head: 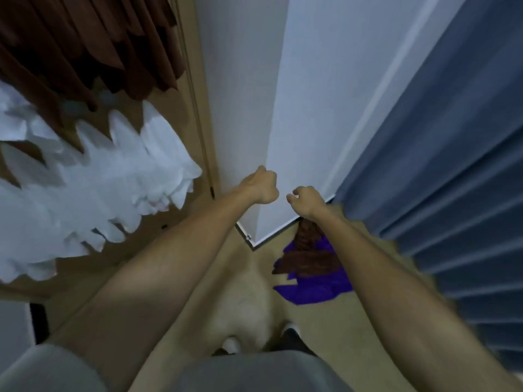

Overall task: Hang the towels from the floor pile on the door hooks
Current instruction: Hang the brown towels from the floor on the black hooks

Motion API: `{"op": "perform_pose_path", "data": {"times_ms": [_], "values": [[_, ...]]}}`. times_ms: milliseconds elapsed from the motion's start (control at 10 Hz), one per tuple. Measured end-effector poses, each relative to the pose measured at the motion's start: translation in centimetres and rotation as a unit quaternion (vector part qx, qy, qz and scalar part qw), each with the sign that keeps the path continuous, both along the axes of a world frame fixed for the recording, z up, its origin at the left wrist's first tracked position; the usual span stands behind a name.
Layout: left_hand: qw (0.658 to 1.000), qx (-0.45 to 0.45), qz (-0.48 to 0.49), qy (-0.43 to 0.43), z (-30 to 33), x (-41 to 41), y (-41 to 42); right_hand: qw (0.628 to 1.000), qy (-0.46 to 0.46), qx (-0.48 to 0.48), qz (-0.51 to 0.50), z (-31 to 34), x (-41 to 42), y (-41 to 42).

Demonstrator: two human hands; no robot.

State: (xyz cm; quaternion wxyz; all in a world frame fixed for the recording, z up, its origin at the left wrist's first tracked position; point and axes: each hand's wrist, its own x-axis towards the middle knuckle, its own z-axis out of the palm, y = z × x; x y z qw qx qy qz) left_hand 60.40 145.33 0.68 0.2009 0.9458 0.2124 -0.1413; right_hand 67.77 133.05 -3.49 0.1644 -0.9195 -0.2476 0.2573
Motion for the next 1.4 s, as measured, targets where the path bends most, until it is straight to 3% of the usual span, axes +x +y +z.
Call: {"op": "perform_pose_path", "data": {"times_ms": [200, 400, 700, 900, 1400], "values": [[0.993, -0.041, -0.101, 0.039, -3.3, 5.1, -8.5, 0.995, 0.032, -0.002, -0.097, -3.1, 3.0, -11.3], [0.987, -0.073, -0.126, 0.072, -6.5, 10.8, -16.1, 0.987, 0.069, -0.025, -0.141, -6.1, 7.5, -20.4], [0.980, -0.128, -0.041, 0.148, -16.5, 15.4, -22.0, 0.980, 0.151, -0.105, -0.072, -15.6, 14.8, -27.8], [0.968, -0.147, -0.010, 0.204, -22.2, 15.1, -22.5, 0.971, 0.190, -0.145, -0.016, -22.9, 16.1, -27.5], [0.950, -0.148, -0.035, 0.271, -55.3, 20.5, -19.7, 0.955, 0.194, -0.214, 0.066, -55.2, 20.8, -23.5]]}}
